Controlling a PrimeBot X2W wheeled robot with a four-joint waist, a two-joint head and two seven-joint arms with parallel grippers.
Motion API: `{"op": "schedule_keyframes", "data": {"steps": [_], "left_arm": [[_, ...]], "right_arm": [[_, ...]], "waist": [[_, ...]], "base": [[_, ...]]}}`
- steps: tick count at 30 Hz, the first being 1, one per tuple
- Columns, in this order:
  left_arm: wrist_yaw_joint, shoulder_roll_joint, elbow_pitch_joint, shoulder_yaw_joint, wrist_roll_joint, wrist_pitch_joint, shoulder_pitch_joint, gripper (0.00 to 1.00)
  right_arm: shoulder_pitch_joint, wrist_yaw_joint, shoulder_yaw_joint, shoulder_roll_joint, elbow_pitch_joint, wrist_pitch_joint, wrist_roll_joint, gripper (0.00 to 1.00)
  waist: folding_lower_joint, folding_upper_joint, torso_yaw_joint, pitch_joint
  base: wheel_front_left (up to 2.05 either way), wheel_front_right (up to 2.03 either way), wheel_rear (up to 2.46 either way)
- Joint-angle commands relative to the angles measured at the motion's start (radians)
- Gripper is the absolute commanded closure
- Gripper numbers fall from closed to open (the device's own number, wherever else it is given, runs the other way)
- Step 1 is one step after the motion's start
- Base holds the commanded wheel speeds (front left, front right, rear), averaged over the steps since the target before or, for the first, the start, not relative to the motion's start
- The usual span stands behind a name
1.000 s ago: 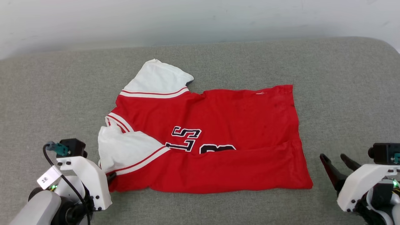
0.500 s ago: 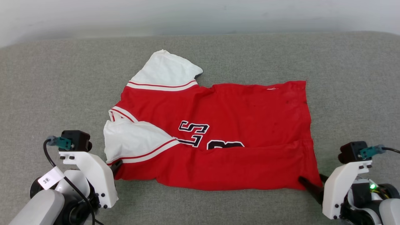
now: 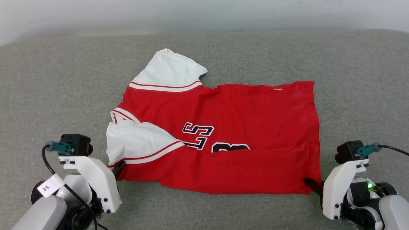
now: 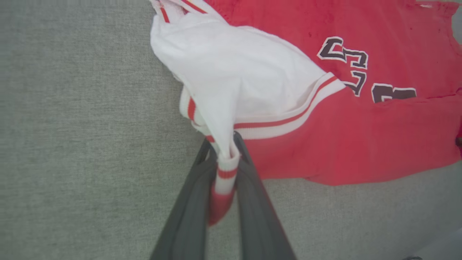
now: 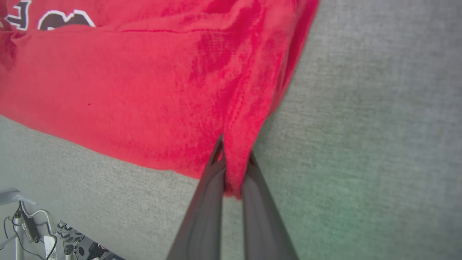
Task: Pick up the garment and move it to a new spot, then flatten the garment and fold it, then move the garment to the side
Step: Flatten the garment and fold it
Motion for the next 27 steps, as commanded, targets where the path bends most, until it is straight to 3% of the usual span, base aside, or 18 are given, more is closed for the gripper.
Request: {"op": "schedule_keyframes", "data": {"steps": [1, 8, 14, 24, 27], "left_arm": [[0.003, 0.001, -0.011, 0.006, 0.006, -0.013, 0.015, 1.00], [0.031, 0.025, -0.062, 0.006, 0.021, -0.035, 0.091, 1.00], [0.082, 0.050, -0.120, 0.015, 0.013, -0.043, 0.200, 1.00], [0.166, 0.081, -0.195, 0.055, -0.037, -0.050, 0.392, 1.00], [0.168, 0.069, -0.195, 0.057, -0.059, -0.056, 0.433, 1.00]], "right_arm": [[-0.014, -0.002, 0.001, -0.011, 0.015, -0.009, -0.005, 1.00], [0.011, -0.002, 0.022, -0.033, -0.023, -0.002, 0.007, 1.00], [0.081, -0.002, 0.033, -0.043, -0.075, 0.019, 0.022, 1.00], [0.254, -0.002, -0.016, -0.035, -0.161, 0.051, 0.028, 1.00], [0.299, -0.002, -0.036, -0.021, -0.168, 0.063, 0.024, 1.00]], "waist": [[-0.0001, 0.0000, -0.002, -0.012], [-0.0001, 0.0000, -0.014, -0.087], [-0.0001, 0.0000, -0.022, -0.154], [-0.0001, 0.0000, -0.010, -0.222], [-0.0001, 0.0000, -0.004, -0.225]], "base": [[0.00, 0.00, 0.00], [0.00, 0.00, 0.00], [0.00, 0.00, 0.00], [0.00, 0.00, 0.00], [0.00, 0.00, 0.00]]}}
